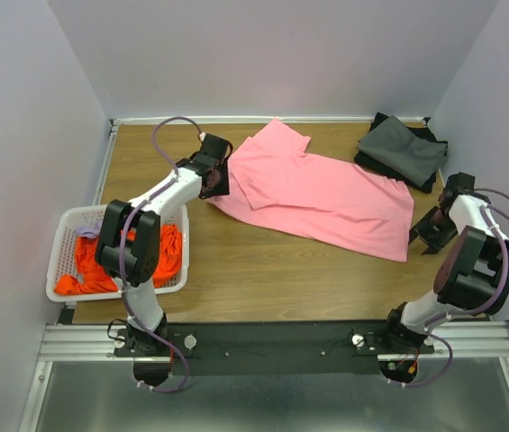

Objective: Fold and stack the t-shirts
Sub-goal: Fold the tshirt

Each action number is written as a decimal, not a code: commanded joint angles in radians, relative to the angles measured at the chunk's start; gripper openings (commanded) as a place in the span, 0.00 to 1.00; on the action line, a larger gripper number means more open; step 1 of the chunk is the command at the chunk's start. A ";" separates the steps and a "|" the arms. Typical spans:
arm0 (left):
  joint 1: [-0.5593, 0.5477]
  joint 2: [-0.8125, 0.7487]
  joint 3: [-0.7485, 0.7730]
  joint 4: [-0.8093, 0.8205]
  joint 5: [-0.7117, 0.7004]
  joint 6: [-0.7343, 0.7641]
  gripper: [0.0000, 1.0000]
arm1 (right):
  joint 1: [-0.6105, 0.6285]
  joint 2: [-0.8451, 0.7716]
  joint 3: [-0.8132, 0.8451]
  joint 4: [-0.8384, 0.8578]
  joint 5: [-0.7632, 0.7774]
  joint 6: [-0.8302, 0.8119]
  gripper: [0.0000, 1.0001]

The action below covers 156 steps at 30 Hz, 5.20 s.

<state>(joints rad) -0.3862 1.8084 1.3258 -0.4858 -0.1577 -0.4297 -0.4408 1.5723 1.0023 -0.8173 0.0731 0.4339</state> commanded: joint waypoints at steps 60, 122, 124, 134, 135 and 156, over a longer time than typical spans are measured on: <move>-0.224 0.272 0.228 -0.031 -0.040 -0.046 0.46 | 0.017 -0.182 -0.005 -0.014 -0.177 -0.058 0.71; -0.252 0.556 0.725 -0.116 0.050 0.118 0.20 | 0.017 -0.130 0.013 -0.022 -0.154 -0.043 0.71; -0.250 0.548 0.724 -0.085 0.076 0.124 0.35 | 0.017 -0.127 0.012 -0.022 -0.154 -0.041 0.71; -0.250 0.460 0.648 0.096 0.259 0.128 0.67 | 0.017 -0.120 0.013 -0.020 -0.153 -0.043 0.71; -0.250 0.448 0.639 0.098 0.239 0.117 0.67 | 0.017 -0.120 0.013 -0.020 -0.156 -0.044 0.71; -0.181 0.388 0.464 0.046 0.072 -0.012 0.66 | 0.017 -0.126 0.002 -0.020 -0.168 -0.050 0.71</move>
<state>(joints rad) -0.5587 2.1738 1.7687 -0.4561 -0.0681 -0.4377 -0.4267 1.4456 1.0077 -0.8337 -0.0879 0.3912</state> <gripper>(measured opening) 0.664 0.711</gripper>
